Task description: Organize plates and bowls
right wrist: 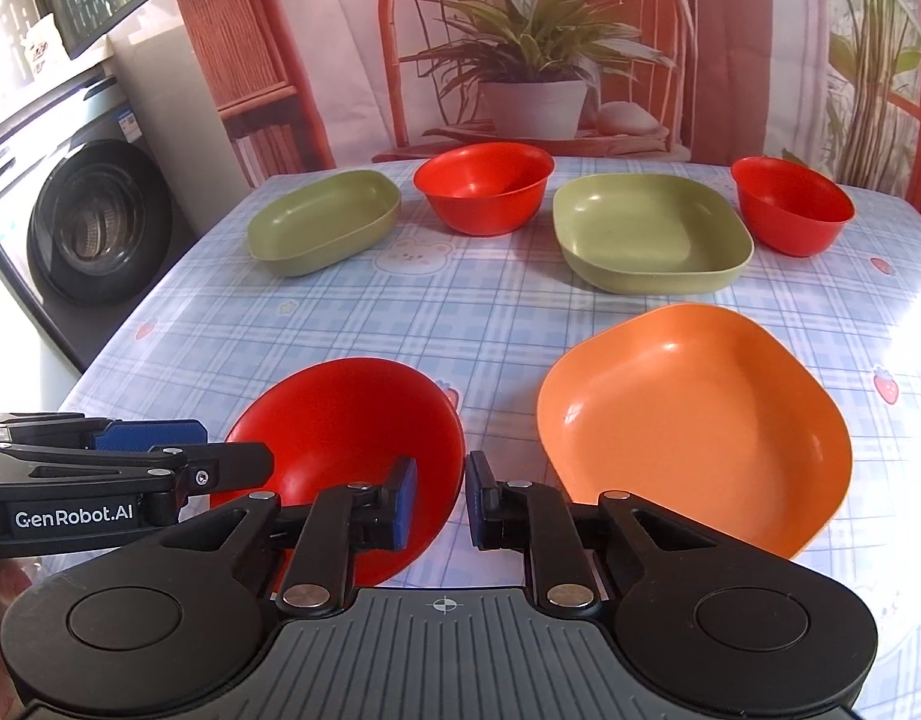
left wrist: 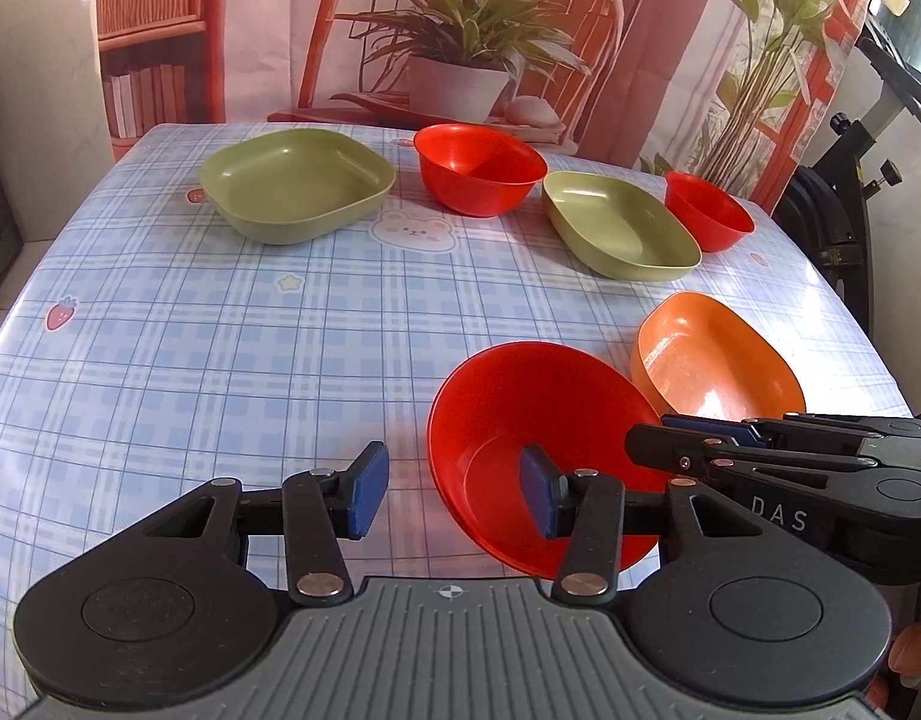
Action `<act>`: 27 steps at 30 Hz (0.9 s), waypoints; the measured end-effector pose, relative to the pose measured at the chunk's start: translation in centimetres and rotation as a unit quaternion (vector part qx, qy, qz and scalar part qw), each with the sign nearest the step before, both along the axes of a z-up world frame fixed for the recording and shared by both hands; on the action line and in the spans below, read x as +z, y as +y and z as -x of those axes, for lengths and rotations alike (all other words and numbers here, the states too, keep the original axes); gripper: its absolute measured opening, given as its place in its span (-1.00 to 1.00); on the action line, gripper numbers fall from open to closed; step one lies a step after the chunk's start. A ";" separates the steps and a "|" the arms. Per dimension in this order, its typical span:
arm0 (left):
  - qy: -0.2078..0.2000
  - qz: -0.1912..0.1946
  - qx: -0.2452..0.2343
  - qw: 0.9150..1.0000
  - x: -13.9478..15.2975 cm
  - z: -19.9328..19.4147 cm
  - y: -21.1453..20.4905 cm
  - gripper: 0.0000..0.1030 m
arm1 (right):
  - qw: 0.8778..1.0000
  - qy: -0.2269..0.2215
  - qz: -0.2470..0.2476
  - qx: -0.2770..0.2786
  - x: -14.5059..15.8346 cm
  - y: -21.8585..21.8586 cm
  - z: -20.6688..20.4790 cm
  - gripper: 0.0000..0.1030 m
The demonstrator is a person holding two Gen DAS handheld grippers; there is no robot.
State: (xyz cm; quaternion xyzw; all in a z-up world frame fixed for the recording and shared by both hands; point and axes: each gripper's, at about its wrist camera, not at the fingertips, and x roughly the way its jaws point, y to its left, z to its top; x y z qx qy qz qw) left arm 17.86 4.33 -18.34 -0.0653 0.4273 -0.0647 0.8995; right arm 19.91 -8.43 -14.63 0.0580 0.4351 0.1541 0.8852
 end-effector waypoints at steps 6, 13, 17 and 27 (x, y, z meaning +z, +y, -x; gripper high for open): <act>0.012 0.003 0.005 1.000 -0.5 -0.1 -0.2 -0.35 | 1.000 0.021 -0.003 -0.010 -0.8 -0.4 -0.2 -0.72; 0.011 0.008 0.003 1.000 -0.7 0.3 0.1 -0.75 | 1.000 0.022 -0.004 -0.013 -0.9 -0.5 -0.1 -0.81; 0.005 0.004 0.000 1.000 -0.7 0.5 -0.2 -0.77 | 1.000 0.024 -0.004 -0.013 -0.9 -0.5 -0.1 -0.85; -0.007 0.001 -0.004 1.000 0.2 0.2 0.1 -0.77 | 0.999 0.020 -0.013 -0.021 -0.2 -0.5 -0.5 -0.86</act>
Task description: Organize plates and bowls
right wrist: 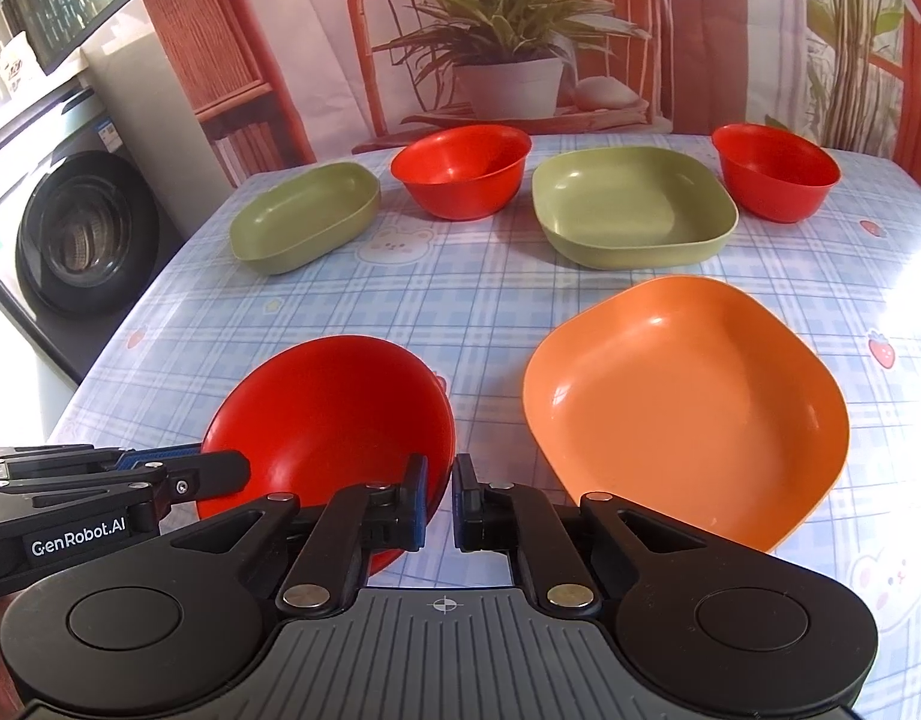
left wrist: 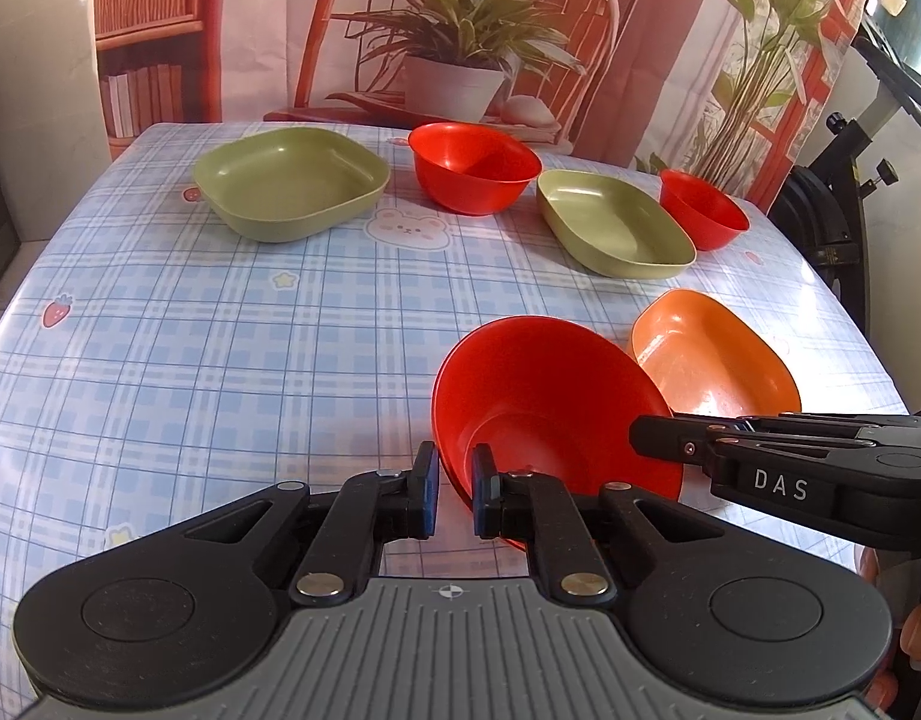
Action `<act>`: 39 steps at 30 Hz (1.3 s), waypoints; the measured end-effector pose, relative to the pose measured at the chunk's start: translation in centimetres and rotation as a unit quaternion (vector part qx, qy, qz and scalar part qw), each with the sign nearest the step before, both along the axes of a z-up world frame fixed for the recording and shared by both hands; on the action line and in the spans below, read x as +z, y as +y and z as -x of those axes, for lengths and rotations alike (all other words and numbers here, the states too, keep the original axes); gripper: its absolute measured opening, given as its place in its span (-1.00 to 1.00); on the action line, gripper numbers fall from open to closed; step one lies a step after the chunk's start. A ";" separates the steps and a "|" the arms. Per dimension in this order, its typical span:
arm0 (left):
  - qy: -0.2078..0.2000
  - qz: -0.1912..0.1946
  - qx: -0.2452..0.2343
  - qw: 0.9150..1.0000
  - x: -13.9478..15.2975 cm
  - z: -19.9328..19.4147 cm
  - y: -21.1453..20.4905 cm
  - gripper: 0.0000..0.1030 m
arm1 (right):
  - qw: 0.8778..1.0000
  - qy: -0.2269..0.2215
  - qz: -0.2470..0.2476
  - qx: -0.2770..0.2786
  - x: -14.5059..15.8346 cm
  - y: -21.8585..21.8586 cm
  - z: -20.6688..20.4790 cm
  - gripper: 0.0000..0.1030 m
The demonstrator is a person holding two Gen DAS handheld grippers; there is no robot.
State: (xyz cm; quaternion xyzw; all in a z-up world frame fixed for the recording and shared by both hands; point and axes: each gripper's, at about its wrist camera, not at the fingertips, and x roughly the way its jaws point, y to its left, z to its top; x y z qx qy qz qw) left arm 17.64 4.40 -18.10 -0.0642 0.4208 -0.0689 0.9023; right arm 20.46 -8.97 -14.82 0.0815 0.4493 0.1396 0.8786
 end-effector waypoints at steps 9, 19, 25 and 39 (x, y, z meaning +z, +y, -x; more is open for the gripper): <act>-0.030 -0.007 -0.007 1.000 3.0 -2.3 0.0 -0.77 | 1.000 -0.027 -0.009 -0.005 2.6 -0.4 -2.2 -0.86; -0.085 -0.010 -0.009 0.996 7.7 -8.4 0.7 -0.77 | 0.996 -0.083 0.002 -0.008 7.2 0.3 -8.8 -0.85; -0.098 -0.021 -0.010 0.995 8.6 -13.7 0.6 -0.77 | 0.995 -0.095 0.004 -0.014 8.0 0.5 -14.2 -0.84; -0.042 -0.026 -0.023 0.999 3.9 -24.1 0.2 -0.77 | 0.996 -0.065 0.043 -0.033 2.8 0.1 -24.0 -0.85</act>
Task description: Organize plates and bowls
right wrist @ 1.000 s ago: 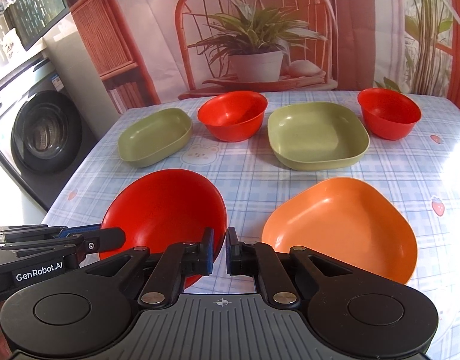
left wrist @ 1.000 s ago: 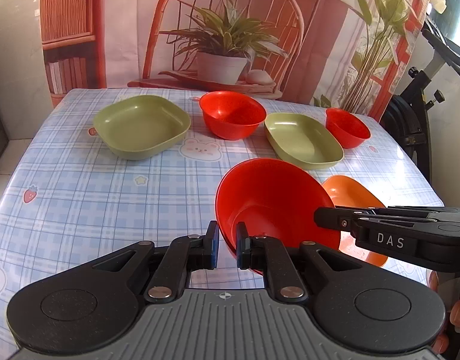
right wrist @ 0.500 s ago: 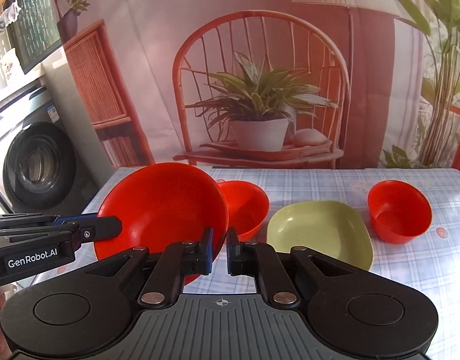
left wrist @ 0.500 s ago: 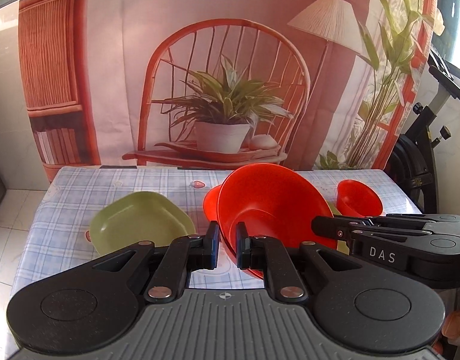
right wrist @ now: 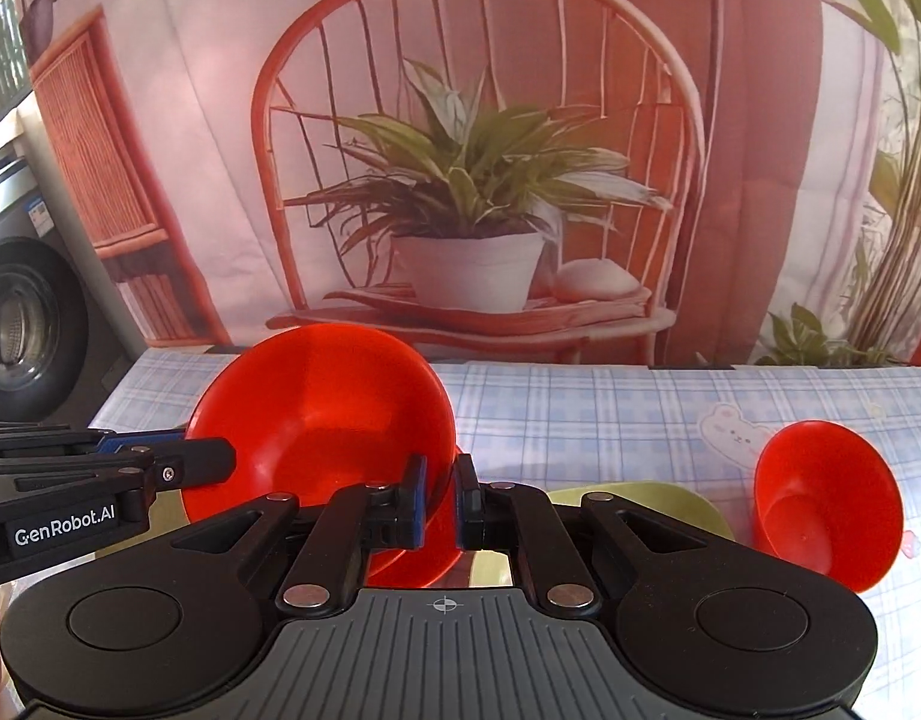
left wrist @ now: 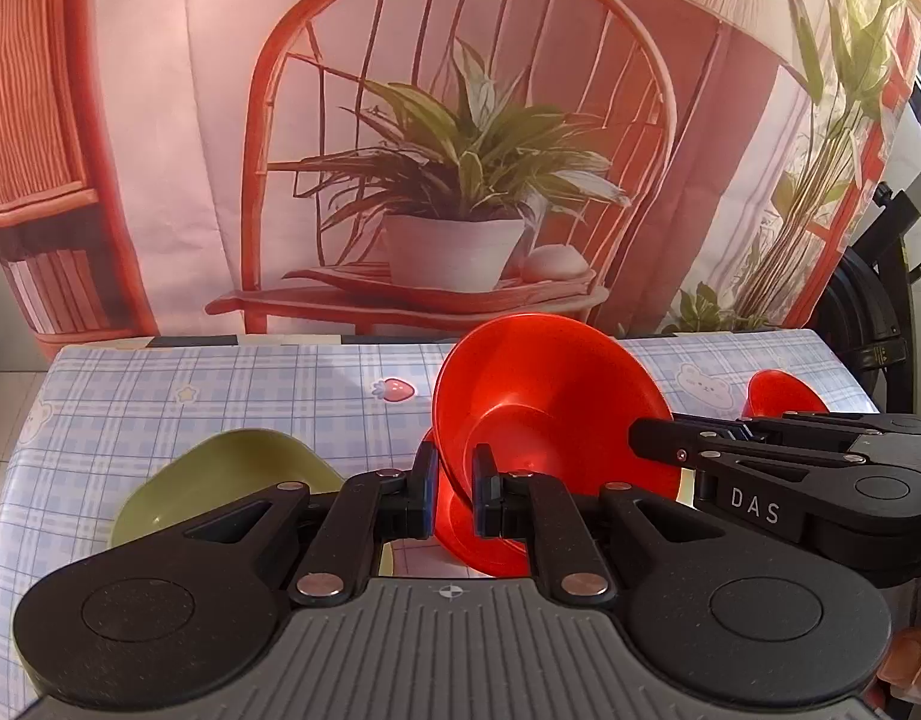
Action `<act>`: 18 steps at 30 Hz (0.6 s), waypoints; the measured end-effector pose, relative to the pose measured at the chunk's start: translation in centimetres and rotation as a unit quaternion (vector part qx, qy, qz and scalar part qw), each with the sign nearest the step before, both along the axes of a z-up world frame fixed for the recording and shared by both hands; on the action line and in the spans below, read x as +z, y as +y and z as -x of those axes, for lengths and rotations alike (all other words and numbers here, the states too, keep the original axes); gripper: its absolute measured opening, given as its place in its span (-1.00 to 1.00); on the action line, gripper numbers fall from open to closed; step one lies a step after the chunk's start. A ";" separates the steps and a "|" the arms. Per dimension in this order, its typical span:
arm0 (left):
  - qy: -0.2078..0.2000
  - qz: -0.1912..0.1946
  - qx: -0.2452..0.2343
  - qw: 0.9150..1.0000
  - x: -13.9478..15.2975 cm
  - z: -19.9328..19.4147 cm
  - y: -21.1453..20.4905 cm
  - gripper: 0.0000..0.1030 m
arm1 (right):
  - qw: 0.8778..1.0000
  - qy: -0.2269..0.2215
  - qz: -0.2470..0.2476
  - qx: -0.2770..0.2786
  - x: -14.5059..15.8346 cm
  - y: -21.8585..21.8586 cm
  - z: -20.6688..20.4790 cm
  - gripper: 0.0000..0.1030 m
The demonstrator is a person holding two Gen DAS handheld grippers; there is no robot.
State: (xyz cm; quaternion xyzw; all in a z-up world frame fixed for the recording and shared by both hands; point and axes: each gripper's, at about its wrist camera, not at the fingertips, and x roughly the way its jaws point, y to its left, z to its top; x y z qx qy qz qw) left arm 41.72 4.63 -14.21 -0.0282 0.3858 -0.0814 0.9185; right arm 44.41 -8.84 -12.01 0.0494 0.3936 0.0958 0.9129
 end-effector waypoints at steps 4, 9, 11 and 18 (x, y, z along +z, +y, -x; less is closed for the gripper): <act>0.013 0.001 -0.005 1.000 -1.5 -0.7 0.1 -0.77 | 1.000 0.018 0.004 -0.001 -2.0 -0.1 -0.9 -0.85; 0.021 -0.008 -0.012 1.000 -2.6 -1.0 -0.2 -0.77 | 1.000 0.031 0.004 -0.002 -3.1 -0.3 -1.5 -0.85; 0.022 -0.009 -0.012 1.000 -2.8 -1.1 -0.2 -0.77 | 0.999 0.032 0.005 -0.002 -3.3 -0.3 -1.7 -0.85; 0.031 -0.022 -0.016 0.999 -3.5 -1.6 -0.5 -0.74 | 0.999 0.043 0.004 -0.001 -4.0 -0.4 -1.8 -0.83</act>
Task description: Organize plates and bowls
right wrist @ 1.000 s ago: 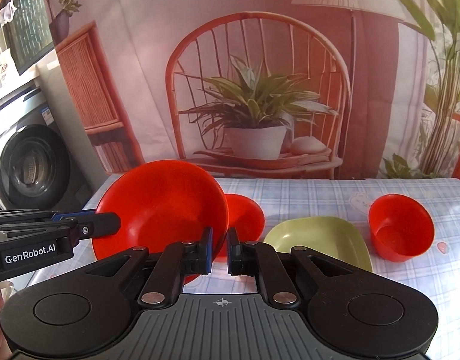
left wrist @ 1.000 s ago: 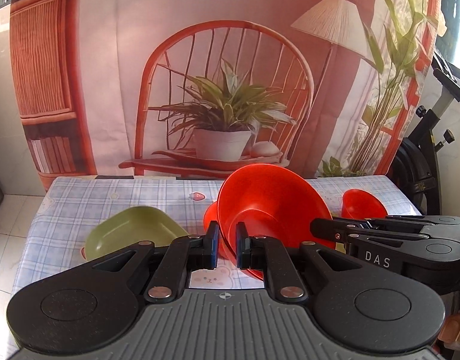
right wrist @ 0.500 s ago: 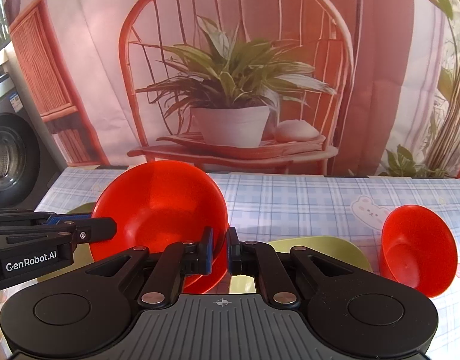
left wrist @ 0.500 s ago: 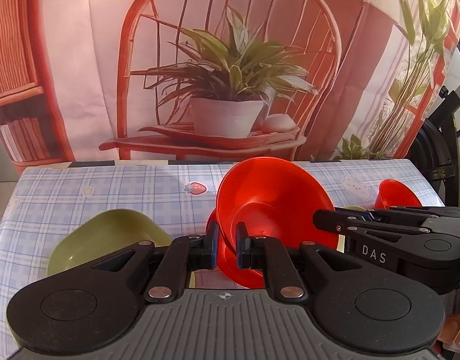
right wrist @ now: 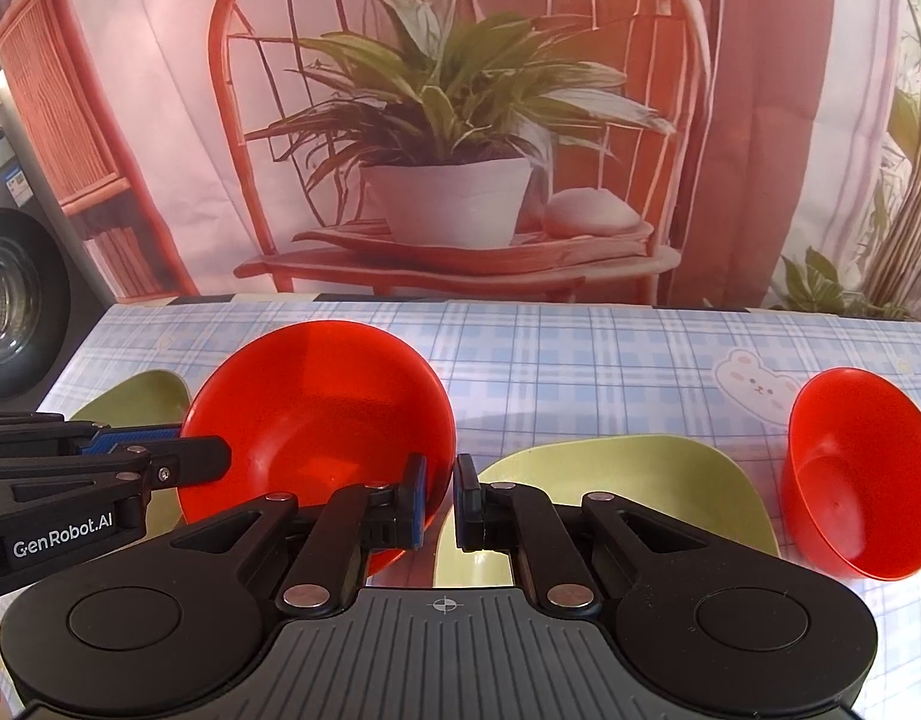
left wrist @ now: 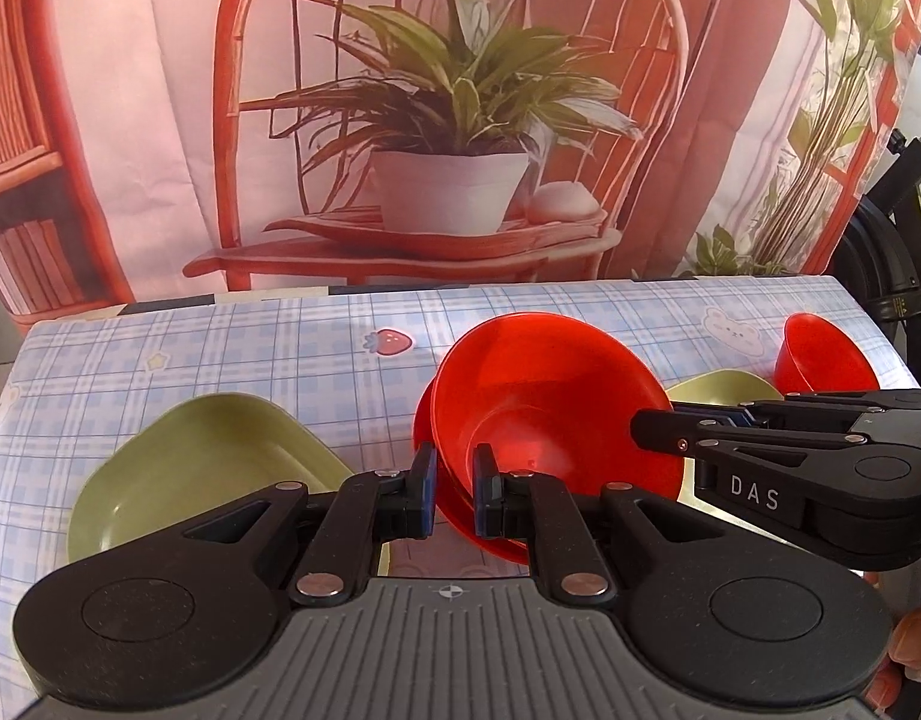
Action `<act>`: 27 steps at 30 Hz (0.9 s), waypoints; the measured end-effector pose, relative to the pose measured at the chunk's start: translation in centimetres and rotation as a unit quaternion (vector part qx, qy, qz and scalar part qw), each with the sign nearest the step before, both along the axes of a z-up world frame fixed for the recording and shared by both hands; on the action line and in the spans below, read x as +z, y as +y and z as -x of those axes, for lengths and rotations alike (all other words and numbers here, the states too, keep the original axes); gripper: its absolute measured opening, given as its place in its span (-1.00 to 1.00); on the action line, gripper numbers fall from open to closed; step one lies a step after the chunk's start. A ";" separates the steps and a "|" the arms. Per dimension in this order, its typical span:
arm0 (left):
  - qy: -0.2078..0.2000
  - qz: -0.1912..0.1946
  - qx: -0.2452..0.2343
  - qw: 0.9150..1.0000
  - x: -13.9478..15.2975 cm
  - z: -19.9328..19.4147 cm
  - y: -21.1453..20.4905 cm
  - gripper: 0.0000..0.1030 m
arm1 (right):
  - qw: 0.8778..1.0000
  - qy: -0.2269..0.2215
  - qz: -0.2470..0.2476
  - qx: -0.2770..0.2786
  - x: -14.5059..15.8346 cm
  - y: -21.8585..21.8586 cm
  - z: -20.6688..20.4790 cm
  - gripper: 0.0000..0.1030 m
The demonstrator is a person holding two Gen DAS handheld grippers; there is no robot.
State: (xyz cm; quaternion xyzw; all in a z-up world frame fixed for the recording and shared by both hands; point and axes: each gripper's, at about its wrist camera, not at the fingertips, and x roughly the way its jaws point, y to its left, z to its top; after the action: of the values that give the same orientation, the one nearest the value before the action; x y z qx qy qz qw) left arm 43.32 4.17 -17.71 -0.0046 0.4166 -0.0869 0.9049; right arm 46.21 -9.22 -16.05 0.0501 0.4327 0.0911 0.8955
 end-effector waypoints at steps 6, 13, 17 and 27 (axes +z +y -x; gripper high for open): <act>0.001 -0.004 0.006 1.000 0.0 0.0 0.3 -0.62 | 1.000 -0.001 -0.001 -0.005 0.2 -0.5 0.3 -0.68; -0.025 -0.001 0.007 1.000 2.0 0.7 -0.3 -0.49 | 1.000 -0.020 -0.004 -0.009 1.9 -2.1 1.6 -0.68; -0.047 0.008 -0.002 0.999 3.5 1.6 -1.6 -0.35 | 0.999 -0.038 -0.009 -0.018 3.4 -4.0 2.8 -0.68; -0.070 0.040 -0.052 0.995 5.0 2.2 -7.9 -0.20 | 0.994 -0.077 -0.005 -0.073 5.6 -11.6 6.1 -0.68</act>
State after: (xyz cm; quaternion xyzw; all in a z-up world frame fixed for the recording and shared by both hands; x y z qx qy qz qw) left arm 41.13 -3.72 -12.71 -0.0125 0.3477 -0.1505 0.9254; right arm 40.11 -20.83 -10.47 0.0786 0.3570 0.0311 0.9303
